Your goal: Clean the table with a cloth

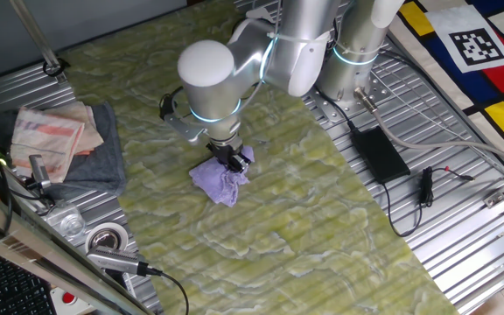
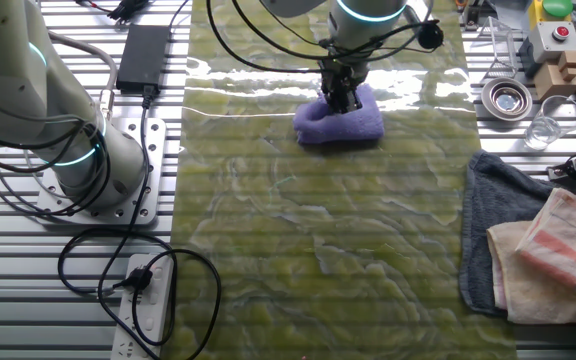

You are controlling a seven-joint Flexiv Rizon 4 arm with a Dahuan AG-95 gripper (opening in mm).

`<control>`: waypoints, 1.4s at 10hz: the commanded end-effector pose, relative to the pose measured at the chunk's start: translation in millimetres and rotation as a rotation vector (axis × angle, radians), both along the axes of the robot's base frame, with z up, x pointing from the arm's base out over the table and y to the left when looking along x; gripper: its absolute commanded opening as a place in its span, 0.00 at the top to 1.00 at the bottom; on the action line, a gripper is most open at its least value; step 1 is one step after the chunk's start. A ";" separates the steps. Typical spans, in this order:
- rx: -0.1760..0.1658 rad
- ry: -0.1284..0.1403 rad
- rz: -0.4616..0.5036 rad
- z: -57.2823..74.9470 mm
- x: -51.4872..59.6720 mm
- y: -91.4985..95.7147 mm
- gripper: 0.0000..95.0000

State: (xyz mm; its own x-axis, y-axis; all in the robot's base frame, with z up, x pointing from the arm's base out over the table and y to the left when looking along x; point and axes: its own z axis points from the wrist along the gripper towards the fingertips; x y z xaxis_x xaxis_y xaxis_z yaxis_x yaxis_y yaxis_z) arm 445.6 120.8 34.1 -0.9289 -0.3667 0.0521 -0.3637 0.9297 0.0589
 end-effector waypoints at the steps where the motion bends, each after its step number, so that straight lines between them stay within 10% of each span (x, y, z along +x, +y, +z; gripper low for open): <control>1: 0.008 -0.016 0.078 -0.6 2.9 -6.1 1.00; 14: 0.007 -0.053 0.261 -5.7 39.3 -69.9 1.00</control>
State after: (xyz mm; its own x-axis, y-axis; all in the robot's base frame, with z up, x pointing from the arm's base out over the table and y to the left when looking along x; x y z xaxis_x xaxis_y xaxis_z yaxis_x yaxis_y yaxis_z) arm 485.5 50.2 28.0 -0.8037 -0.5951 0.0028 -0.5945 0.8031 0.0400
